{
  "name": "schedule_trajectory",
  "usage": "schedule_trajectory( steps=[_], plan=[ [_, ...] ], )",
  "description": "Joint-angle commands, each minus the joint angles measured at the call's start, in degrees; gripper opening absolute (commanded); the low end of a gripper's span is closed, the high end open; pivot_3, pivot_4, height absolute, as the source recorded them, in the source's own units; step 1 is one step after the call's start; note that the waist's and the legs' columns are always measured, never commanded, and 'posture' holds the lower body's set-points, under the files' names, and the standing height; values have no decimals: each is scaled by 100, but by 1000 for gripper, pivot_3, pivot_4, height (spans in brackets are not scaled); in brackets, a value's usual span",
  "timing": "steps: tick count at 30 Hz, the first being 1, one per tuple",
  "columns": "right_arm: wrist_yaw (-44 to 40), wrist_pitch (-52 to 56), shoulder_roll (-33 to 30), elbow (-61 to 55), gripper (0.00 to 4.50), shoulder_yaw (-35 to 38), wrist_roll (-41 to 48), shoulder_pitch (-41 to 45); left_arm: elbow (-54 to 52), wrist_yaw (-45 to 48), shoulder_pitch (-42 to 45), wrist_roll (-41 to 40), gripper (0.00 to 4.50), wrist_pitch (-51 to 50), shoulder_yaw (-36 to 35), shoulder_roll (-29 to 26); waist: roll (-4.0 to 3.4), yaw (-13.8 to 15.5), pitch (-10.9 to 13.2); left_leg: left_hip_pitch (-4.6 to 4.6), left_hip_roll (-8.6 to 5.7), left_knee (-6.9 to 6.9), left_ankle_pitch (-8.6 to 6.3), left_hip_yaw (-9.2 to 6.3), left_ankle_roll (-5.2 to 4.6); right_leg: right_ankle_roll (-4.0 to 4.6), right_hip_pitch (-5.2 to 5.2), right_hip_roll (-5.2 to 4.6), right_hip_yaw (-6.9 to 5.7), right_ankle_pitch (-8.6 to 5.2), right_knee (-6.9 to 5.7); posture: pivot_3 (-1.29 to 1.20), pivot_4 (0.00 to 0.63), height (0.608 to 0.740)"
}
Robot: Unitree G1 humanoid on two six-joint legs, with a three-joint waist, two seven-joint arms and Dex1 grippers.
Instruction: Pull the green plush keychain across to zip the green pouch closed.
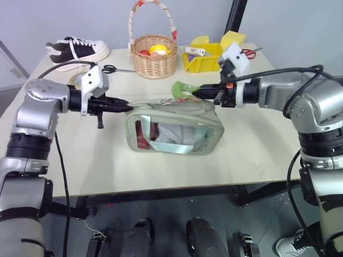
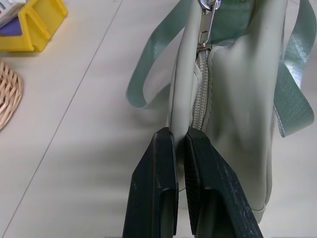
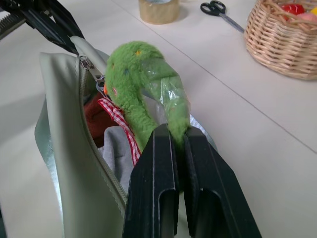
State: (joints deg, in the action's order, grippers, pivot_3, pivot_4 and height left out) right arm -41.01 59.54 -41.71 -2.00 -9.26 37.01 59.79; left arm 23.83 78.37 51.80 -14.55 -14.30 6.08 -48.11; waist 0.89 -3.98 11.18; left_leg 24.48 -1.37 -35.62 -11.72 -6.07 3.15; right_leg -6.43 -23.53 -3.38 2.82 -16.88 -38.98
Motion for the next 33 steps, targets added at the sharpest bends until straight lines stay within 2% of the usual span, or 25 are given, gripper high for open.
schedule_trajectory(
  steps=[1, 5, 8, 14, 15, 19, 24, 28, 33],
  plan=[
    [596, 115, -43, 239, 0, 638, -356, 325, 267, -192, -233, 424, 34, -215, -135, -591, -1, -8, 1, -1, 1, 1, 0, 0, 0, 0, -1, 2, 1, 0, 0, 0, 150, 740],
    [853, 174, 607, 263, 0, 615, -228, 648, 89, -202, -176, 335, 34, -313, -48, -407, -1, 1, 1, -1, 6, 1, 0, -1, 0, 1, -2, 5, 1, 0, -2, 0, 150, 740],
    [951, 220, 968, 258, 0, 595, -173, 796, 122, -202, -52, 307, 1115, -339, -44, -327, -1, 6, 1, -1, 5, 0, 0, -1, 0, 1, -1, 5, 0, 0, -2, 0, 150, 740],
    [908, 191, 1240, 334, 0, 607, -294, 869, 374, -330, 309, 473, 4182, -449, -143, -322, 2, 28, 2, 2, 2, -1, 0, -2, 0, 0, -1, 5, -1, 0, -1, 0, 150, 740],
    [883, 177, 1248, 351, 0, 605, -324, 869, 388, -281, 406, 424, 4469, -522, -196, -363, 2, 28, 2, 2, 1, -2, 0, -3, 0, 0, 0, 5, -2, 0, -2, 0, 150, 740],
    [816, 121, 1301, 441, 0, 585, -428, 879, -48, 34, 639, 41, 4469, -1140, -360, -484, 2, 6, 3, 2, 0, -1, 0, -2, 0, 0, -1, 5, -2, 0, -2, 0, 150, 740],
    [743, 42, 1419, 548, 0, 545, -577, 860, -1162, 296, 822, -771, 4469, -2400, -564, -479, 3, 0, 3, 2, 3, 2, 0, -2, 0, 0, -2, 5, -1, 0, -1, 0, 150, 740],
    [696, 8, 1475, 607, 0, 550, -662, 880, -1902, 432, 291, -853, 4469, -2372, -387, -590, -1, -10, 4, -4, 4, 4, 0, 3, 0, 0, -1, 5, 3, 0, -2, 0, 150, 740],
    [662, 62, 1485, 608, 0, 562, -746, 871, -1946, 315, -155, -435, 4469, -1717, -112, -557, -1, 3, 5, -5, 7, 3, 0, 0, 0, 2, -1, 12, 3, 1, -6, 0, 150, 740]
  ],
)
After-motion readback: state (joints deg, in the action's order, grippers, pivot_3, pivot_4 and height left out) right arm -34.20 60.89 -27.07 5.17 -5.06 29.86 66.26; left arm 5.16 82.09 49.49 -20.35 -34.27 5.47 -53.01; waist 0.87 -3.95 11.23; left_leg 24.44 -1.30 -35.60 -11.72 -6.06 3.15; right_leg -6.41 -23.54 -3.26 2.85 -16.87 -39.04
